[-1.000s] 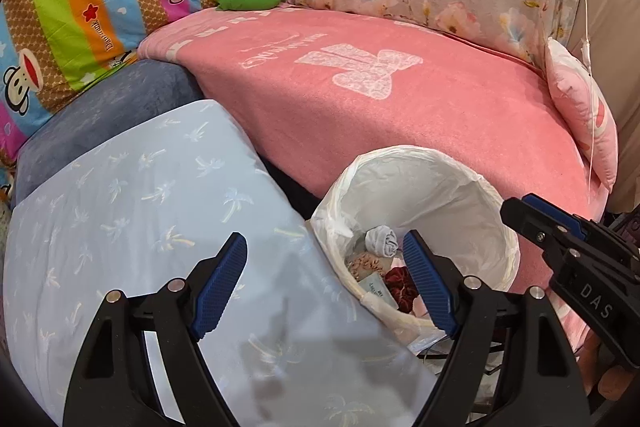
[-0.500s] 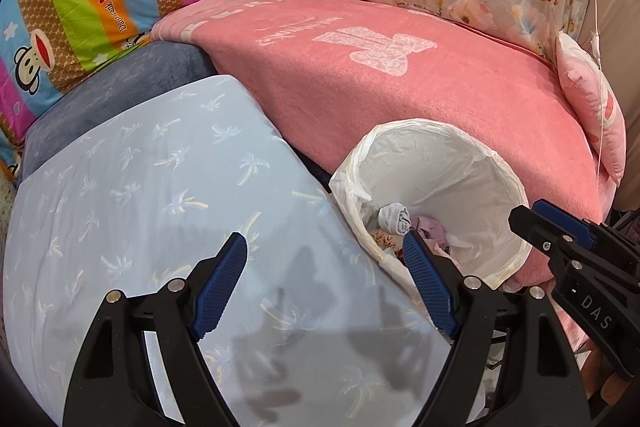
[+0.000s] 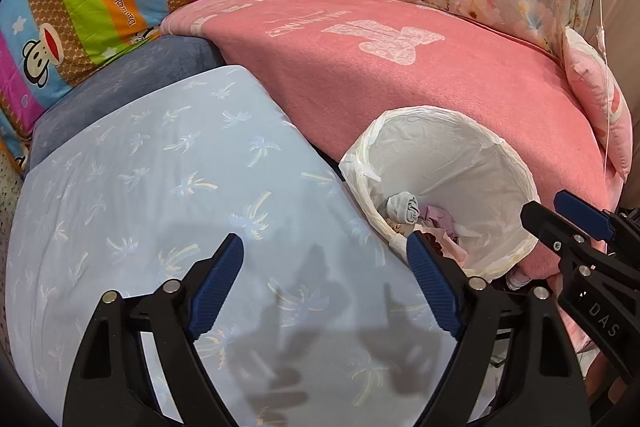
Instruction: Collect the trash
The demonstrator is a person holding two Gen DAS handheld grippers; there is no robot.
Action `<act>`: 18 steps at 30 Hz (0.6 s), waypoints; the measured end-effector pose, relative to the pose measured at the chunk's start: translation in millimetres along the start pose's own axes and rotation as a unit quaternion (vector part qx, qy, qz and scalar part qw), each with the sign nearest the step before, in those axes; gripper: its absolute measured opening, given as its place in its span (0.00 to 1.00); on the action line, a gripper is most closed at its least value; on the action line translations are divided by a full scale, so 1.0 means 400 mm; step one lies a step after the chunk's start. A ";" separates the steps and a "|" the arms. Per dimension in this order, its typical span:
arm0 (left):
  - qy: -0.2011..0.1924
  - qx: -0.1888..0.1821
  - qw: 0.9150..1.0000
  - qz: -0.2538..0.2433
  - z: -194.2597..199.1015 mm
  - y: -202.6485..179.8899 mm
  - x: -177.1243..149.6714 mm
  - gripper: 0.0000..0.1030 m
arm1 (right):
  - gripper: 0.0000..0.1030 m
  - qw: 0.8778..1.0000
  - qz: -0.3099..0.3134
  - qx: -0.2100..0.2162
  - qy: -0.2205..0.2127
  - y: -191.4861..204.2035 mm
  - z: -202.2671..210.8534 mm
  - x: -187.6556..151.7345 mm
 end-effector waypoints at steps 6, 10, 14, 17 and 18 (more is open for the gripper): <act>-0.002 0.008 1.000 0.004 0.000 0.005 -0.008 0.84 | 0.50 1.000 -0.003 -0.005 -0.004 -0.007 0.007 -0.006; -0.003 0.014 1.000 0.008 0.000 0.009 -0.014 0.85 | 0.59 1.000 -0.001 -0.010 -0.009 -0.009 0.014 -0.011; -0.002 0.019 1.000 0.013 -0.001 0.012 -0.017 0.87 | 0.69 1.000 0.002 -0.015 -0.009 -0.008 0.015 -0.016; -0.003 0.022 1.000 0.015 0.000 0.013 -0.020 0.87 | 0.79 1.000 0.003 -0.018 -0.010 -0.010 0.015 -0.019; -0.003 0.023 1.000 0.015 0.000 0.012 -0.020 0.87 | 0.82 1.000 0.003 -0.019 -0.010 -0.012 0.015 -0.021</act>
Point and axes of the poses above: each gripper's, at about its wrist camera, not at the fingertips, and z roughly against the way its jaws point, y to its left, x to its top, the point moved 7 cm from there along -z, roughly the way its jaws point, and after that the axes turned 13 degrees about y, right-handed, at the moved point
